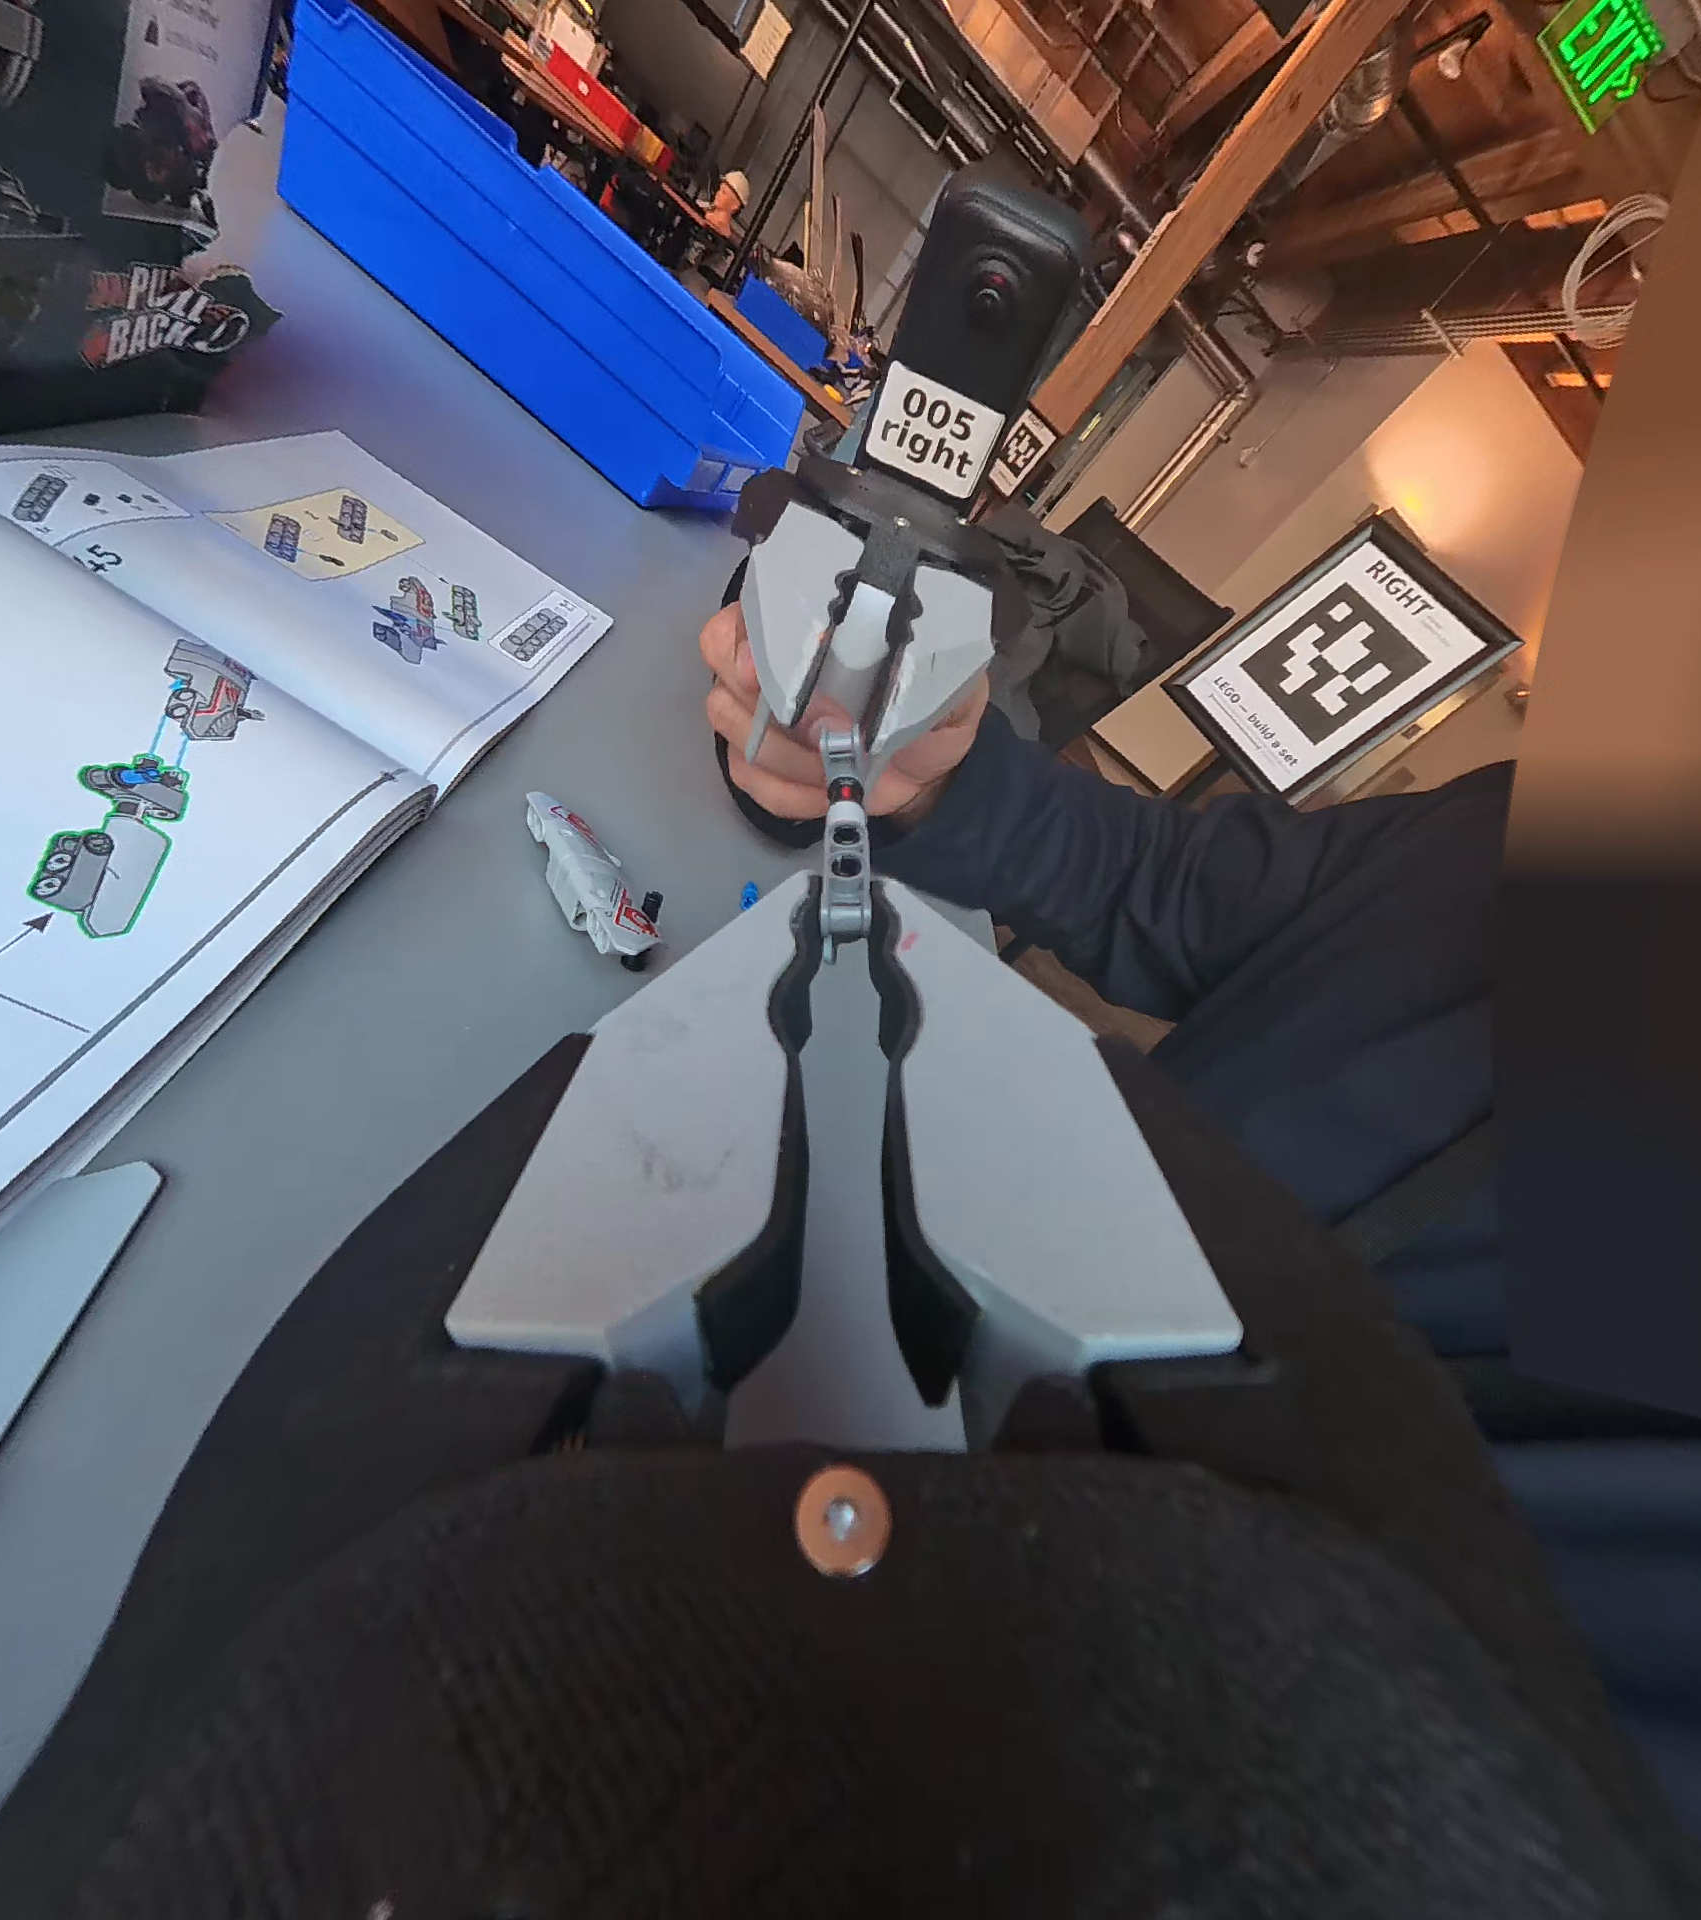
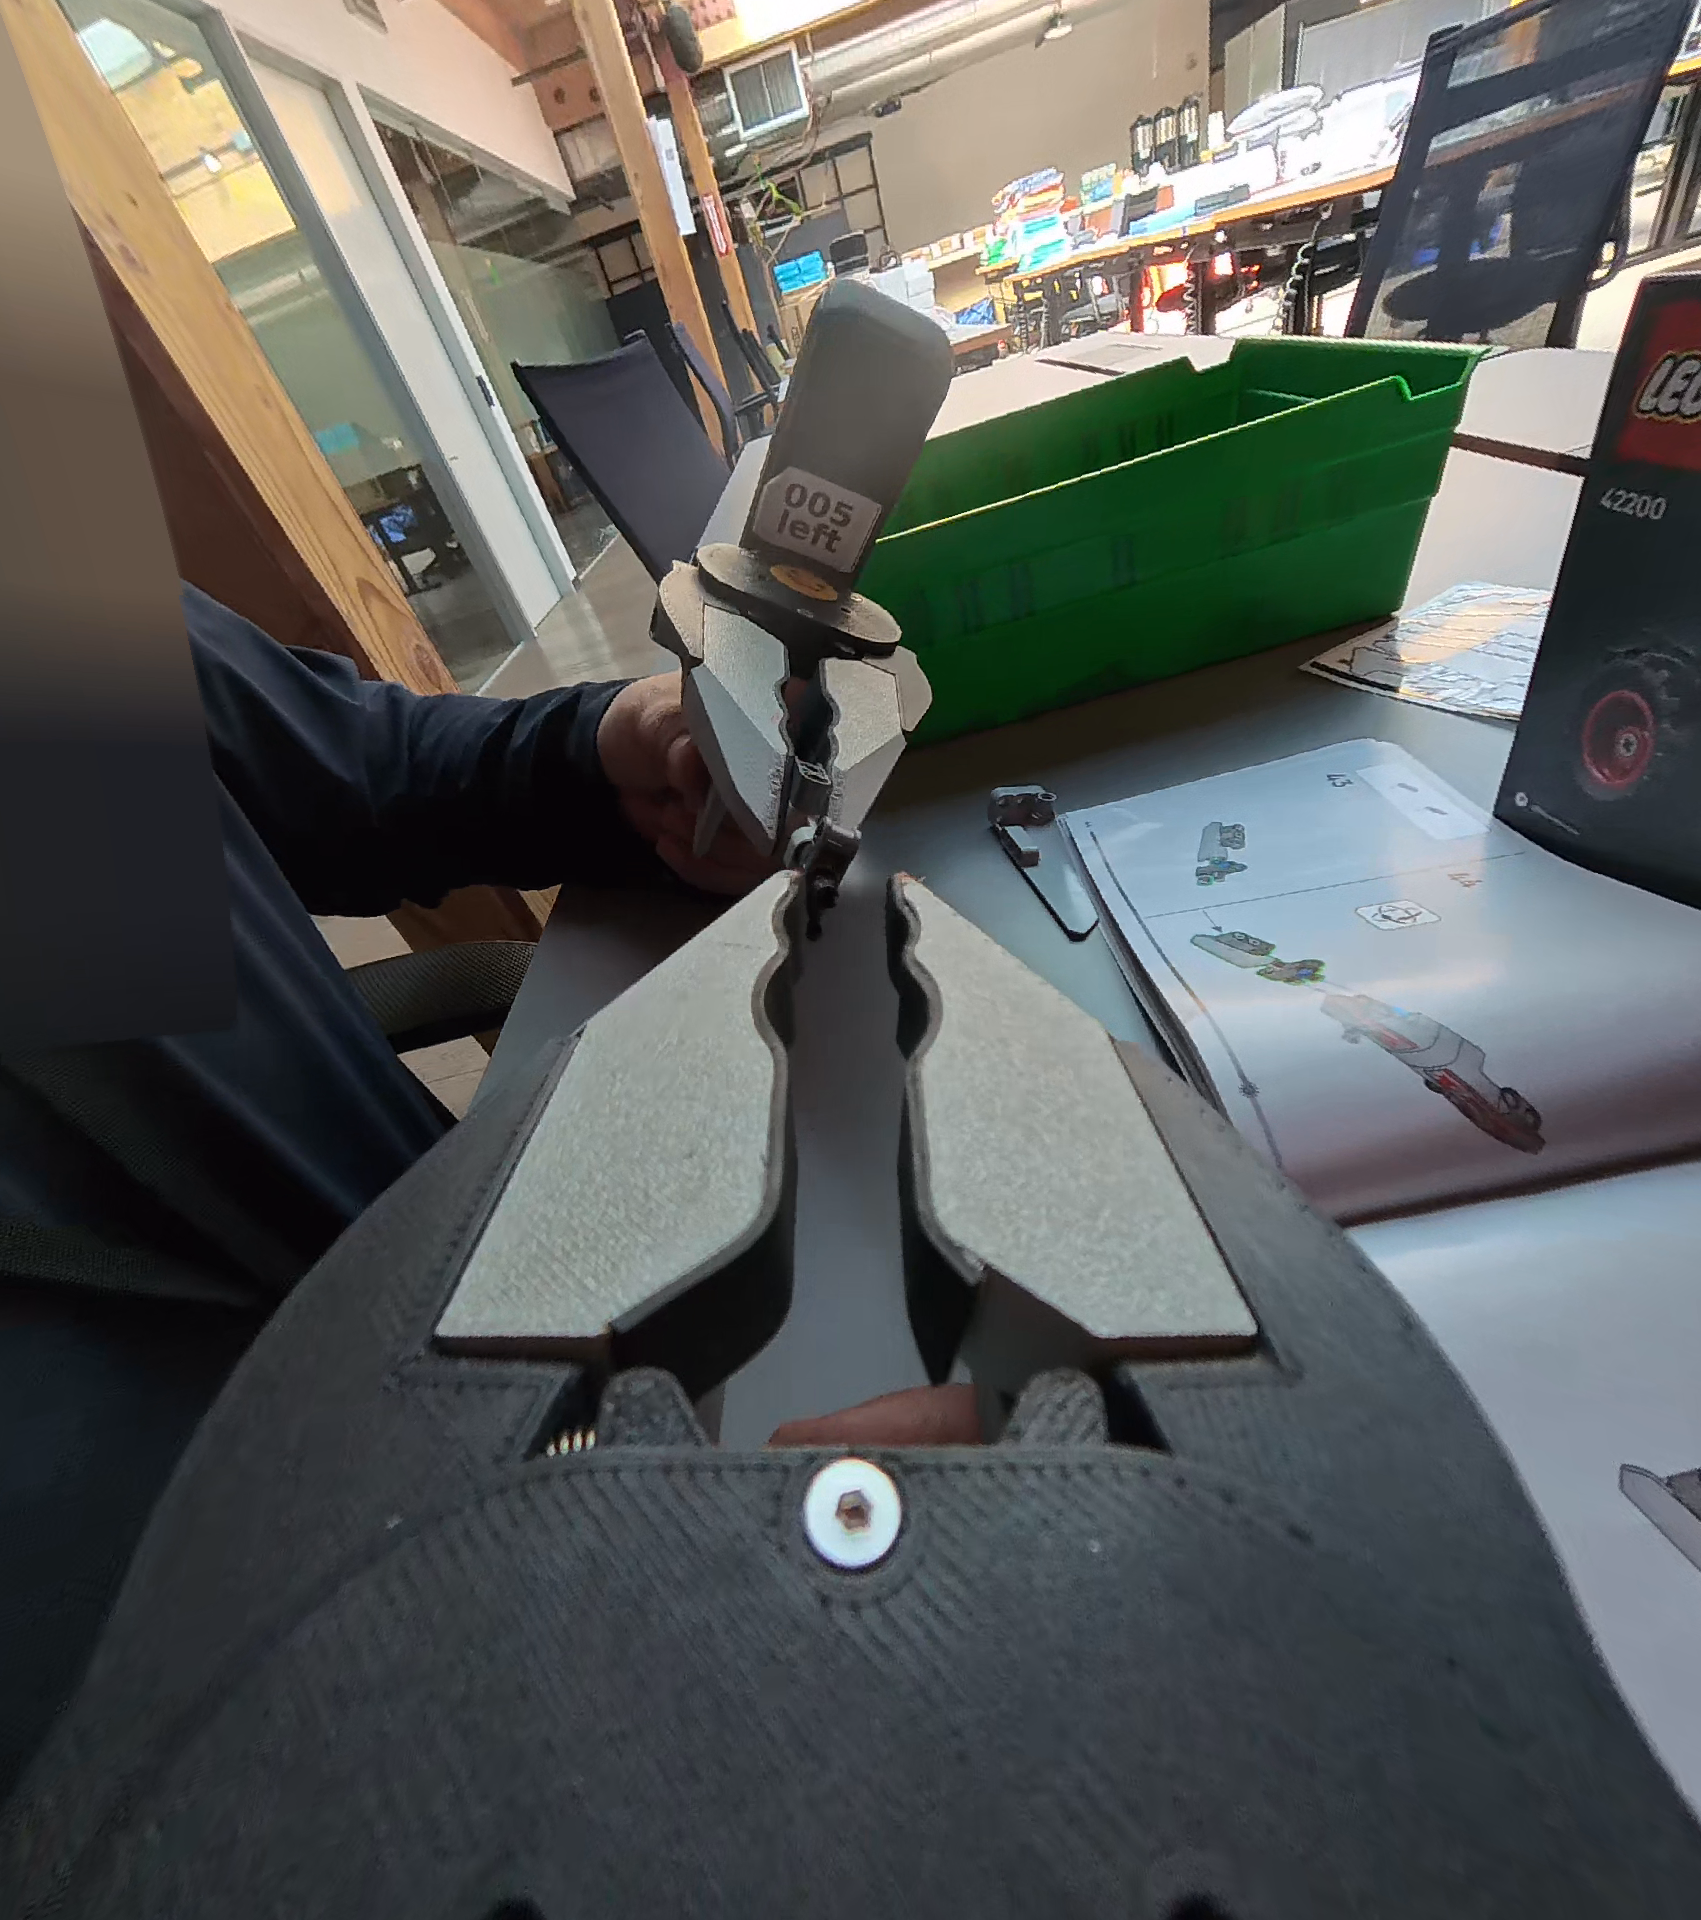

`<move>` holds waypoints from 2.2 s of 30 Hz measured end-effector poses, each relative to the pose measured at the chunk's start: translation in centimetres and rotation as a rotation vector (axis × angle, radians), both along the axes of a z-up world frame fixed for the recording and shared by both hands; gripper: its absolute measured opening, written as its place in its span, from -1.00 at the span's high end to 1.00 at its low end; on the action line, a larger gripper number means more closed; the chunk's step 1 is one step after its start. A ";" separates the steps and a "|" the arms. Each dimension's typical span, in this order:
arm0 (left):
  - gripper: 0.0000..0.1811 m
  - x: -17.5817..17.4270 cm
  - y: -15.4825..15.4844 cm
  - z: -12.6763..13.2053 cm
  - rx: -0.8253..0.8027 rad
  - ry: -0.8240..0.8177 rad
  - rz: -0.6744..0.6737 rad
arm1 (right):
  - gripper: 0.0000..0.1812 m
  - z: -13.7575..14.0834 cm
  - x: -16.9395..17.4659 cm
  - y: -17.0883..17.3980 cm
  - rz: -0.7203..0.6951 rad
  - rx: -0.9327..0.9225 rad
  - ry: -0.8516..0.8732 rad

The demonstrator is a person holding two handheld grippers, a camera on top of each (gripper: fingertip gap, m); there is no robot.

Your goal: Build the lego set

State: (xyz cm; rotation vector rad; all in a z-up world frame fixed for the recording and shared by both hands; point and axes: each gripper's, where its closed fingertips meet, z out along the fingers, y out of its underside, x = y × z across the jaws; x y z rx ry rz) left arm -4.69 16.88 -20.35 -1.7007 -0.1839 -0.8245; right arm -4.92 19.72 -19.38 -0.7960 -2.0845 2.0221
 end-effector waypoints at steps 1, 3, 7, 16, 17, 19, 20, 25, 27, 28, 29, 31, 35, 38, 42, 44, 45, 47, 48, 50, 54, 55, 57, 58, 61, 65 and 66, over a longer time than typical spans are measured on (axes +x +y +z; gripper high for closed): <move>0.94 0.0 0.0 0.0 -0.002 0.005 0.002 | 0.86 0.1 0.0 0.1 -0.001 0.000 0.002; 0.94 -0.1 0.0 -0.1 -0.006 0.014 0.007 | 0.86 0.2 0.0 0.2 -0.006 0.003 0.011; 0.94 -0.2 0.0 -0.3 -0.014 0.042 0.017 | 0.85 0.5 0.0 0.8 -0.013 0.019 0.022; 0.94 1.2 -0.8 -1.7 -0.098 0.285 -0.074 | 0.83 1.4 0.2 3.1 -0.053 0.076 0.083; 0.95 1.2 -1.0 -2.0 -0.110 0.315 -0.081 | 0.83 1.3 0.4 3.2 -0.049 0.086 0.085; 0.95 1.7 -1.1 -2.6 -0.130 0.384 -0.108 | 0.84 0.7 0.6 3.2 -0.034 0.125 0.085; 0.95 2.0 -1.1 -2.9 -0.136 0.417 -0.125 | 0.84 0.3 0.8 3.1 -0.025 0.148 0.084; 0.95 3.8 -0.7 -4.2 -0.138 0.519 -0.190 | 0.79 -1.7 2.3 1.6 0.074 0.237 0.068; 0.95 4.0 -0.3 -4.2 -0.119 0.551 -0.176 | 0.72 -2.5 3.3 0.4 0.136 0.263 0.059; 0.95 4.0 -0.2 -4.0 -0.105 0.560 -0.171 | 0.71 -2.9 3.6 0.0 0.159 0.284 0.058; 0.95 4.1 -0.2 -3.9 -0.092 0.570 -0.167 | 0.71 -3.3 3.8 -0.4 0.167 0.310 0.065; 0.95 4.4 -0.3 -3.8 -0.085 0.577 -0.180 | 0.71 -4.0 4.1 -0.8 0.181 0.352 0.074; 0.95 4.2 0.0 -3.8 -0.090 0.594 -0.153 | 0.75 -4.6 4.1 -1.2 0.180 0.385 0.078; 0.95 3.7 0.2 -3.5 -0.080 0.568 -0.116 | 0.88 -4.7 4.0 -1.3 0.183 0.388 0.085; 0.95 3.5 0.4 -3.0 -0.052 0.556 -0.088 | 0.93 -4.1 4.0 -1.3 0.174 0.370 0.118; 0.94 3.6 0.4 -3.0 -0.058 0.535 -0.091 | 0.93 -4.0 4.0 -1.3 0.178 0.364 0.117; 0.93 3.6 0.4 -3.0 -0.063 0.525 -0.091 | 0.94 -4.0 4.0 -1.2 0.175 0.363 0.120; 0.92 3.8 0.3 -3.1 -0.067 0.510 -0.099 | 0.94 -4.0 4.0 -1.3 0.177 0.365 0.124; 0.92 3.8 0.3 -3.1 -0.066 0.512 -0.100 | 0.94 -4.0 4.1 -1.3 0.182 0.364 0.125; 0.91 3.8 0.4 -3.1 -0.067 0.512 -0.098 | 0.94 -4.0 4.0 -1.3 0.176 0.362 0.127; 0.93 3.5 0.5 -3.1 -0.072 0.503 -0.086 | 0.94 -3.9 3.9 -1.3 0.181 0.327 0.100; 0.94 3.4 0.5 -3.1 -0.079 0.495 -0.089 | 0.93 -3.9 3.8 -1.3 0.181 0.323 0.091; 0.95 3.1 0.5 -3.3 -0.095 0.483 -0.079 | 0.93 -4.1 3.6 -1.1 0.168 0.334 0.080; 0.95 2.9 0.5 -3.3 -0.097 0.482 -0.070 | 0.91 -4.1 3.4 -0.8 0.159 0.340 0.080; 0.95 2.0 0.4 -3.4 -0.118 0.460 -0.036 | 0.88 -3.5 2.8 0.4 0.112 0.343 0.094; 0.95 0.8 0.3 -3.6 -0.147 0.442 0.007 | 0.79 -2.9 2.4 2.4 0.066 0.360 0.083; 0.95 0.6 0.3 -3.7 -0.156 0.442 0.014 | 0.79 -3.0 2.3 3.0 0.051 0.387 0.088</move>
